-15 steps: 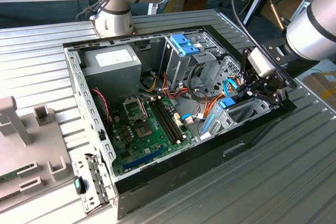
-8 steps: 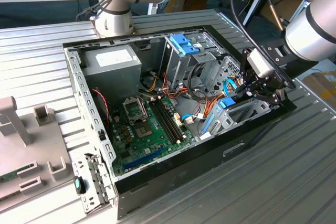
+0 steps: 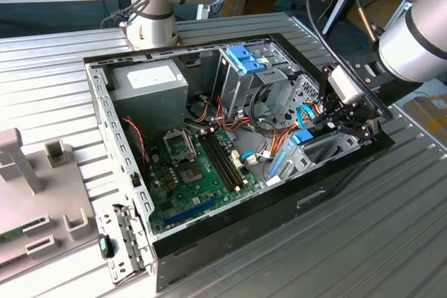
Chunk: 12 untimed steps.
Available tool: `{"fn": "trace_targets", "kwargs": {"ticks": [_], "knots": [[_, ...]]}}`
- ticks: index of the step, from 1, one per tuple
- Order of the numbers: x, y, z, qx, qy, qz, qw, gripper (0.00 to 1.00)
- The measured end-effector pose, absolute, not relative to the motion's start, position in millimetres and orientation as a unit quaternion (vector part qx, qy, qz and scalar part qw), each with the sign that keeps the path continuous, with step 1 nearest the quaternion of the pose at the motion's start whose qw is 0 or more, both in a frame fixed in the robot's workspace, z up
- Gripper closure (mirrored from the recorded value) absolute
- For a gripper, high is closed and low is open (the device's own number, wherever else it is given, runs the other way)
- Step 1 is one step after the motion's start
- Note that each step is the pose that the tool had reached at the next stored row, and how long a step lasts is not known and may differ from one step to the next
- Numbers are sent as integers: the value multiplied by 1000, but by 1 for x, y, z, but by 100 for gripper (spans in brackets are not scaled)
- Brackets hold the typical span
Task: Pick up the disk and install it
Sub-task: 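Insert the second disk wire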
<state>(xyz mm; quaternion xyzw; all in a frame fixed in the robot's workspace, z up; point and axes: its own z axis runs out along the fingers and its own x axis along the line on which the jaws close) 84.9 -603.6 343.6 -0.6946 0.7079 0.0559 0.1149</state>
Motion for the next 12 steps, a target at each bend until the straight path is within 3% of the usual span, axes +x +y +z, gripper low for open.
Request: {"fn": "trace_targets", "kwargs": {"ticks": [12], "knots": [[85, -604, 342, -694, 708, 57, 116, 84]]}}
